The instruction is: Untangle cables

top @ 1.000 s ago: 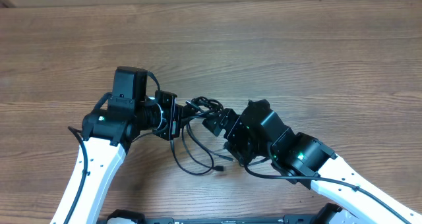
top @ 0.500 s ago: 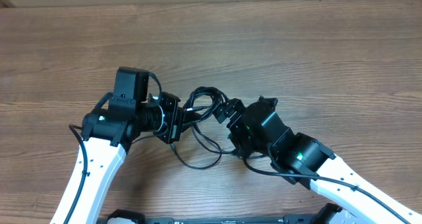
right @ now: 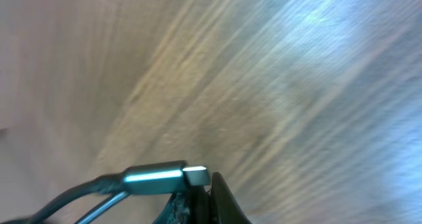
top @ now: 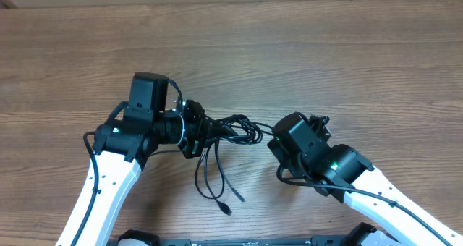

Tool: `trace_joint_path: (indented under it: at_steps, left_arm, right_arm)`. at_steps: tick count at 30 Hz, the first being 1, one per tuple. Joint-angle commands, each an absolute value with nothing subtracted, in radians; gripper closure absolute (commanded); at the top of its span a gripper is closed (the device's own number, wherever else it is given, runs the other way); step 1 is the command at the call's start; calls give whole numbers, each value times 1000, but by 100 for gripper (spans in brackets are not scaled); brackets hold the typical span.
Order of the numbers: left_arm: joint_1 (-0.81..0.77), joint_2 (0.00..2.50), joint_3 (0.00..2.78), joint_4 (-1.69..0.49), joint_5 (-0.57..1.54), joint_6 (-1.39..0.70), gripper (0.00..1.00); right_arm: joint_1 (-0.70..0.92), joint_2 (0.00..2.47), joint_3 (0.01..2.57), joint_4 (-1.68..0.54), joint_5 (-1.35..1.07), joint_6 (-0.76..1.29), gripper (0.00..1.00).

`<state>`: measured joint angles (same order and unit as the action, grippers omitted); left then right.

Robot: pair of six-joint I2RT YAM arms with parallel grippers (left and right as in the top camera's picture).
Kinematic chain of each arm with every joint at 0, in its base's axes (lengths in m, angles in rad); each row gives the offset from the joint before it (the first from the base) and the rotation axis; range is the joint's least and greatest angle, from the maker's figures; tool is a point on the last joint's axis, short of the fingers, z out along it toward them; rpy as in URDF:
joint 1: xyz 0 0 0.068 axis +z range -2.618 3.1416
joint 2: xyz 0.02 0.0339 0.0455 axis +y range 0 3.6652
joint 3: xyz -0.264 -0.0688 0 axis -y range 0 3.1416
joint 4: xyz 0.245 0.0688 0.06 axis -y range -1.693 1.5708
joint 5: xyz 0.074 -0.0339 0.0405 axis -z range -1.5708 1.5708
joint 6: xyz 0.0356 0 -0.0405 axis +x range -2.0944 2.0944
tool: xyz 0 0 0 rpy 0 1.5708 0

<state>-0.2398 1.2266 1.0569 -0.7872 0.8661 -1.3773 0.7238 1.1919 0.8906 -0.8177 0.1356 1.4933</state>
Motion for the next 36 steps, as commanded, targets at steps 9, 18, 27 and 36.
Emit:
trace_joint_path:
  at_steps: [9, 18, 27, 36]
  left_arm:
    - [-138, 1204, 1071, -768, 881, -1418, 96]
    - [-139, 1204, 1071, -779, 824, -1349, 96]
    - [-139, 1204, 1071, -742, 835, -1369, 96]
    - [-139, 1204, 1071, -745, 840, -1368, 96]
  right_arm:
    - [686, 1158, 894, -921, 174, 1201, 63]
    - [686, 986, 944, -821, -80, 1291, 39]
    - [686, 1000, 932, -774, -249, 1711, 42]
    - [685, 1128, 930, -616, -317, 1748, 42]
